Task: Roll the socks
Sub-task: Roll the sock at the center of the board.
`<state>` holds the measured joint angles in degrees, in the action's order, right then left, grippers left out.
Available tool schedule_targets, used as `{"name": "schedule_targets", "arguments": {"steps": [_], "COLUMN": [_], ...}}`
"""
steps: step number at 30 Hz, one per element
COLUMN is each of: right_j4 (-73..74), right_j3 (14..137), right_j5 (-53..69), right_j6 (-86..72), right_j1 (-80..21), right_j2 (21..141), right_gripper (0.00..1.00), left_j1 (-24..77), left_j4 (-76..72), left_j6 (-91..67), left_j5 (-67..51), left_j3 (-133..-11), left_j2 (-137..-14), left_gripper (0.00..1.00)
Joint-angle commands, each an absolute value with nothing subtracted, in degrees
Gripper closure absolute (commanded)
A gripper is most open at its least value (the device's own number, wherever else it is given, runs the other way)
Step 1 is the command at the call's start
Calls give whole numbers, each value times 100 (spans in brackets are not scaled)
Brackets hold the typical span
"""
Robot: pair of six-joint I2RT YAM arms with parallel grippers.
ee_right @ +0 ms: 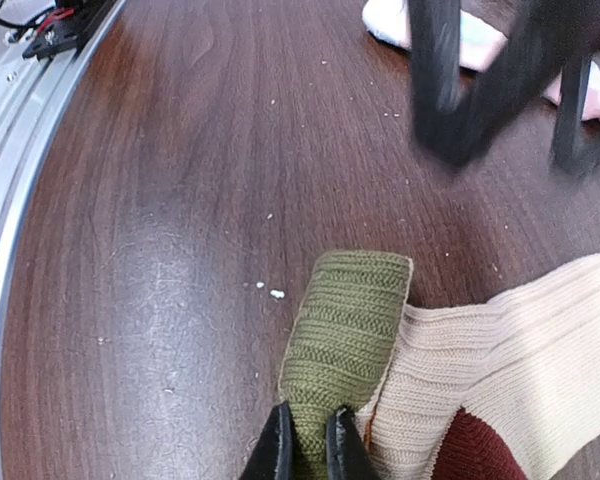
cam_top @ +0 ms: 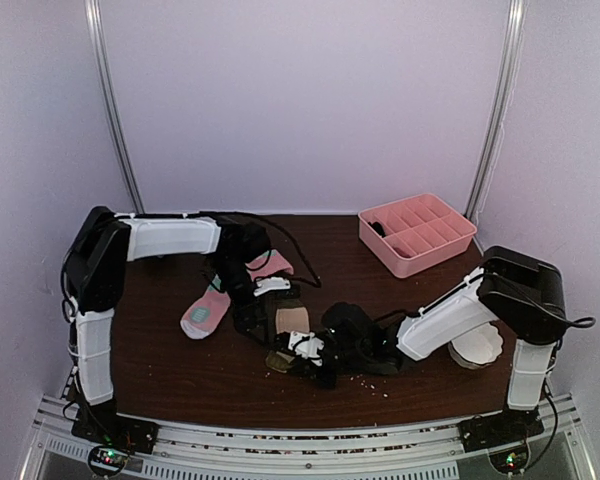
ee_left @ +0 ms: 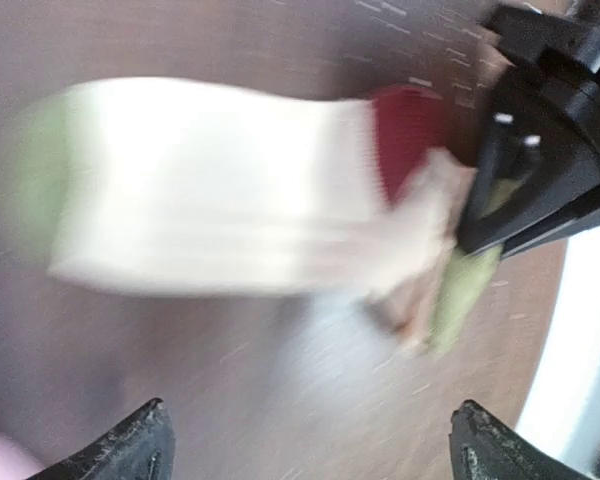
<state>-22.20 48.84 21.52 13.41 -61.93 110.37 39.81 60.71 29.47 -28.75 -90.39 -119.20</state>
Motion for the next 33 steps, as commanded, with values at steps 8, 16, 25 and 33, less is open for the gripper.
{"name": "schedule_targets", "arguments": {"steps": [8, 16, 25, 33], "right_j4": [-1613, -1558, -1813, -1714], "right_j3": [4512, 4699, 4629, 4559], "right_j5": [2849, 3471, 4069, 4009], "right_j6": [499, -929, -2172, -2259], "right_j1": [-6056, -5594, -5127, -5091], "right_j2": [11558, 11901, 12285, 12271], "right_gripper": [100, 100, 100, 100], "left_j1": [3176, 4719, 5078, 5229], "left_j4": [4238, 3590, 3448, 3452], "left_j6": [2223, 4254, 4419, 4496], "left_j5": [-1226, -1395, -2350, -2234], "left_j3": [-8364, -6011, -6203, -6836], "left_j2": [-9981, -8914, -9432, -10345], "left_gripper": [15, 36, 47, 59]}}
